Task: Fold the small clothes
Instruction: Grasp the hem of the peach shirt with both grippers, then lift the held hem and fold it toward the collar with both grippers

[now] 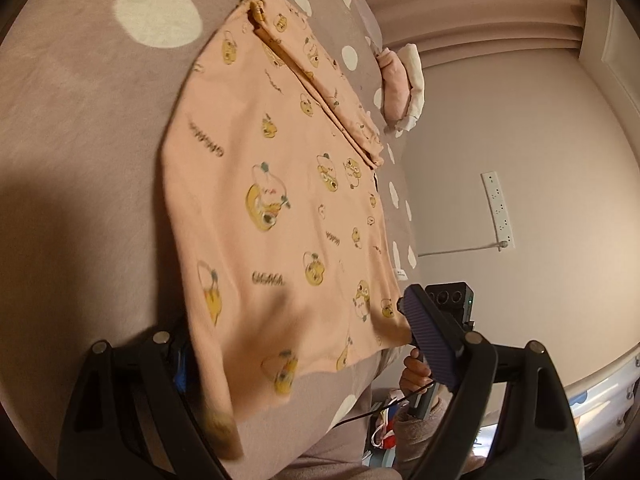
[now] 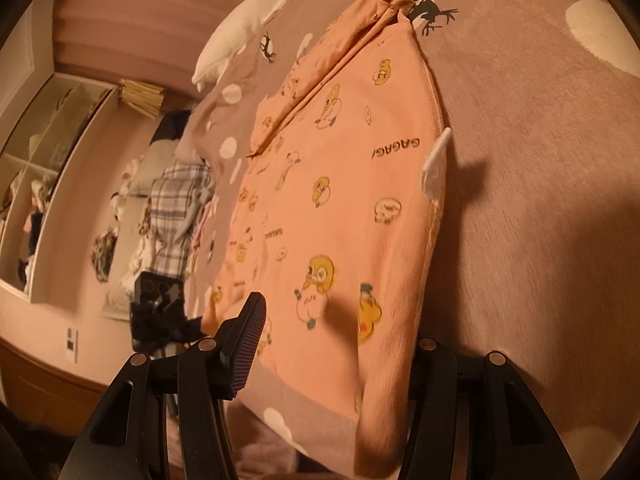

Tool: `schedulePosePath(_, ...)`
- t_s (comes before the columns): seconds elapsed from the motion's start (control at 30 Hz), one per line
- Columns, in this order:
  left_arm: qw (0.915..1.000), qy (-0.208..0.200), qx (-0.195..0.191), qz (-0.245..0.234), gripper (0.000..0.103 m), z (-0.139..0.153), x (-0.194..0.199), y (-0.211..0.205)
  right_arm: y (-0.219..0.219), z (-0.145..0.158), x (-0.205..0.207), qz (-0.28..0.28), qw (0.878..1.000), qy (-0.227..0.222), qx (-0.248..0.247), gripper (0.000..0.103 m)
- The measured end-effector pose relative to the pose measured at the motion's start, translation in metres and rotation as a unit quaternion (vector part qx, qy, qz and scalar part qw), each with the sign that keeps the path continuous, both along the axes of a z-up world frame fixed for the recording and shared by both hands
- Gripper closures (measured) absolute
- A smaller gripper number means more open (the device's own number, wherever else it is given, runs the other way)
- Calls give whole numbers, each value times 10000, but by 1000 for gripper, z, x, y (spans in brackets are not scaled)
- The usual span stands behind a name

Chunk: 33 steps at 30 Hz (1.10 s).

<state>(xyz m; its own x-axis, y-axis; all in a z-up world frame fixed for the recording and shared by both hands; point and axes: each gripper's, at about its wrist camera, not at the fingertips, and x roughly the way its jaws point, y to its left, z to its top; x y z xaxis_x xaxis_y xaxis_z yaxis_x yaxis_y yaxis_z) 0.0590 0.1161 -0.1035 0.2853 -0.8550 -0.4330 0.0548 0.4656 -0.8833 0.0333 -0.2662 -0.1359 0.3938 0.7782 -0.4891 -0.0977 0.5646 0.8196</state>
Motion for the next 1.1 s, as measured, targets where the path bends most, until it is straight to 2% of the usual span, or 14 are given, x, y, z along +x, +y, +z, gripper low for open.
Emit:
schedulePosePath(0.13,10000,67,-46,-4,18,0,8,-3,7,0,7,14,10000,-28,-3,49)
schedulePosePath(0.2,9999,75,58,71,26,0,6,-1,7,1,6,6,10000,-46,-39,49)
schedulePosePath(0.27,9998,103,157,120,45,-2,1,3,6,2,3,-5,10000,-82,-50,49)
schedulePosePath(0.3,9996,143,182,161,50,-5,-2,6,5,2,1,-2,9999,-98,-51,49)
schedulePosePath(0.37,9992,248,180,251,69,-11,-6,13,1,1,-4,-37,9999,-127,-28,50)
schedulePosePath(0.43,9988,359,83,320,74,-18,-8,19,0,1,-6,-74,9999,-150,-4,50)
schedulePosePath(0.5,9987,380,9,328,75,-20,-8,22,-1,1,-7,-110,9998,-172,11,50)
schedulePosePath(0.73,9990,328,179,257,75,-16,-7,17,2,0,-4,-200,9996,-174,-4,50)
schedulePosePath(0.8,9987,338,263,278,80,-15,-8,17,4,2,-5,-211,9996,-197,-68,50)
schedulePosePath(1.0,9967,303,709,265,85,-10,-9,9,12,6,-8,-241,9988,-276,-339,58)
schedulePosePath(1.1,9943,189,1008,292,87,-3,-9,4,13,7,-8,-282,9979,-340,-481,69)
